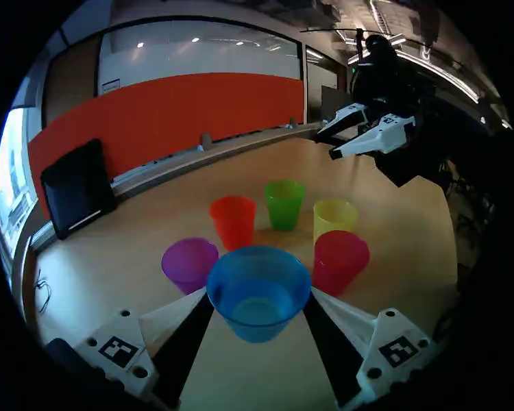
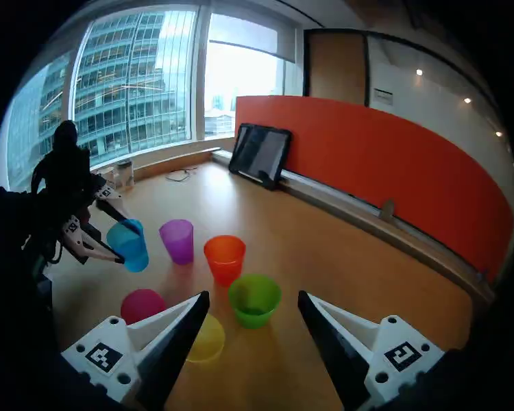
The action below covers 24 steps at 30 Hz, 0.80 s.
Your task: Pour water
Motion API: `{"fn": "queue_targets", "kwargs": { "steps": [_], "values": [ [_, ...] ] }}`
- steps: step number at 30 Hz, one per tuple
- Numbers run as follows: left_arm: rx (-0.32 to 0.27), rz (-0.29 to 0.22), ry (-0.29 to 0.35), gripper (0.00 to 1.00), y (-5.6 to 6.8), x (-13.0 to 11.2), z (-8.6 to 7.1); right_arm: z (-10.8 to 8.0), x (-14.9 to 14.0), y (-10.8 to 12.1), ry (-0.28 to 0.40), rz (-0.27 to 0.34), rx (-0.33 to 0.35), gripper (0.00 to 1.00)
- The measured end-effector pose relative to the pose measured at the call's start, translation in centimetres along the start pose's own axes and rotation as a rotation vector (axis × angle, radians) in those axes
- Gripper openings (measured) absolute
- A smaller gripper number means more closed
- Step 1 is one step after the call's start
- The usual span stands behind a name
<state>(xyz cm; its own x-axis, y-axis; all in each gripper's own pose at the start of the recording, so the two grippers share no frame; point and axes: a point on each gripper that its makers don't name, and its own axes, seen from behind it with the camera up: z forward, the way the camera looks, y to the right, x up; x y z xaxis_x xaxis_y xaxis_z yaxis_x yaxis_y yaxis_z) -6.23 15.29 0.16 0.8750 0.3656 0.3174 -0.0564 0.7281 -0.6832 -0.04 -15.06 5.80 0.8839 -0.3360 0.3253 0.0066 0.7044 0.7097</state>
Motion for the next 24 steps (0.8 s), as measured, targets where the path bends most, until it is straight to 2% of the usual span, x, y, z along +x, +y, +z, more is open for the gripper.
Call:
{"fn": "queue_targets", "kwargs": {
  "steps": [12,24],
  "values": [
    [0.04,-0.014,0.064,0.86,-1.7,1.9,-1.5,2.4,-1.2,-0.1,-0.03,0.02,0.02,1.0],
    [0.06,-0.036,0.13,0.86,-2.5,3.8,-2.6,4.5,-2.9,-0.5,-0.087,0.029,0.041,1.0]
  ]
}}
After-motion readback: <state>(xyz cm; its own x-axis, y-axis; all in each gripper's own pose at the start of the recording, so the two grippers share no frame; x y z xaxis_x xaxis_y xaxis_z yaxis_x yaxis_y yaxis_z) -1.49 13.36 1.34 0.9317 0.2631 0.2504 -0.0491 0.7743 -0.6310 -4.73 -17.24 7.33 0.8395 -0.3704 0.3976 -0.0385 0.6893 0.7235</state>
